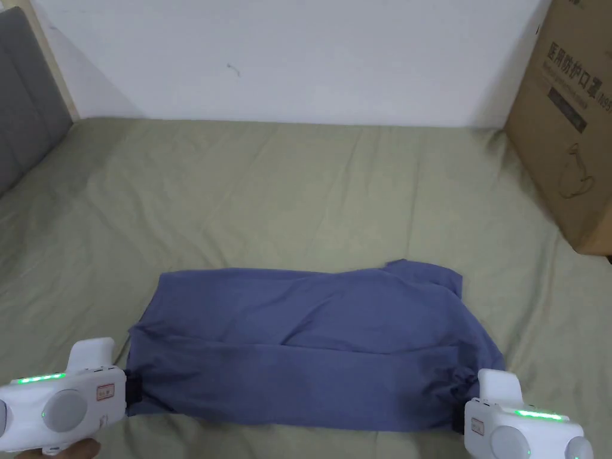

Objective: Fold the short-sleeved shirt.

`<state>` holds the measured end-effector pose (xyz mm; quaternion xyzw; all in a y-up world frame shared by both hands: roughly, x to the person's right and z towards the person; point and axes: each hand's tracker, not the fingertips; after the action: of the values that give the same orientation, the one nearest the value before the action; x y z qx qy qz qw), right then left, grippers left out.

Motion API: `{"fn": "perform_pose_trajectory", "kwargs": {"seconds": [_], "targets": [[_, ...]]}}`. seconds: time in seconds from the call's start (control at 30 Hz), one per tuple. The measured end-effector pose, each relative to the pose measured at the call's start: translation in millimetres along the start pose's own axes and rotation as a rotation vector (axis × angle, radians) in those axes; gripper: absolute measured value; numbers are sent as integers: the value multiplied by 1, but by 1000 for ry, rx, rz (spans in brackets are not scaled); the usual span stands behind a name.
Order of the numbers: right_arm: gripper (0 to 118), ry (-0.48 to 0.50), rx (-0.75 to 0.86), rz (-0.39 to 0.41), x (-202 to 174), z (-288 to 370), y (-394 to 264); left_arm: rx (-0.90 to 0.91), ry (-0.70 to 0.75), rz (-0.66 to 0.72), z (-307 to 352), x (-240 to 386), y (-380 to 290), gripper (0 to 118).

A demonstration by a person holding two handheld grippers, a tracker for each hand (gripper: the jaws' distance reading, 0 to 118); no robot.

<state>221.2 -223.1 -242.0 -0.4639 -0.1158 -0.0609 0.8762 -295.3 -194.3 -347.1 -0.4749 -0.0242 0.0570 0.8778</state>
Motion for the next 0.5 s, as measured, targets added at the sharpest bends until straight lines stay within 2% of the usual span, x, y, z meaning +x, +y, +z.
{"fn": "perform_pose_trajectory", "kwargs": {"seconds": [0.03, 0.1, 0.3, 0.5], "targets": [[7, -12, 23, 26, -1, 7, 0, -3, -6, 12, 2, -1, -1, 4], [7, -3, 36, 29, 2, 15, 0, -3, -15, 32, 6, -4, -3, 4], [7, 20, 82, -14, 17, 59, -11, 9, -32, 55, 29, -13, -17, 4], [7, 26, 61, -35, 26, 89, -54, -41, -21, 49, 46, -26, -56, 4]]}}
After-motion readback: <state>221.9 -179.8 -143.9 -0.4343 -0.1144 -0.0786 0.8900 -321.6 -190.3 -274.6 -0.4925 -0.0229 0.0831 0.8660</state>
